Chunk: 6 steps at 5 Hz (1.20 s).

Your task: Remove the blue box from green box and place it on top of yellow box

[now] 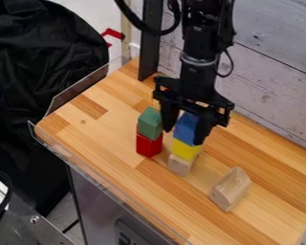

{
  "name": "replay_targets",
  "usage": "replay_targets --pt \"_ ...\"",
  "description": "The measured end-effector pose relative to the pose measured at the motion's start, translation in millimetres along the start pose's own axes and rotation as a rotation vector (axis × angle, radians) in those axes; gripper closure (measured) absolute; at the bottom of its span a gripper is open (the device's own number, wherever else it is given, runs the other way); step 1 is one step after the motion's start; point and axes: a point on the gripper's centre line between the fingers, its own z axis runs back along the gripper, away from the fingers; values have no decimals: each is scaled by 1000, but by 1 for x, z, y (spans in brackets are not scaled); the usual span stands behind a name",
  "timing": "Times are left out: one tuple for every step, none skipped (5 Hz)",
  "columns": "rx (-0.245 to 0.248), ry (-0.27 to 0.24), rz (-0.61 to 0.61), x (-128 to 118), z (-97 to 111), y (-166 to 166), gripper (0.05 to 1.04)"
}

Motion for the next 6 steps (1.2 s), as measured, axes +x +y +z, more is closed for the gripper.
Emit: replay_targets --pt "-14 2 12 -4 2 -2 76" --pt "-46 -55 23 -11 23 -2 83" --pt "-62 -112 29 -20 46 1 83" --pt "-68 -155 32 -29 61 6 83" --pt "-69 -162 21 -36 64 9 83" --pt "-45 -155 29 -41 62 14 83"
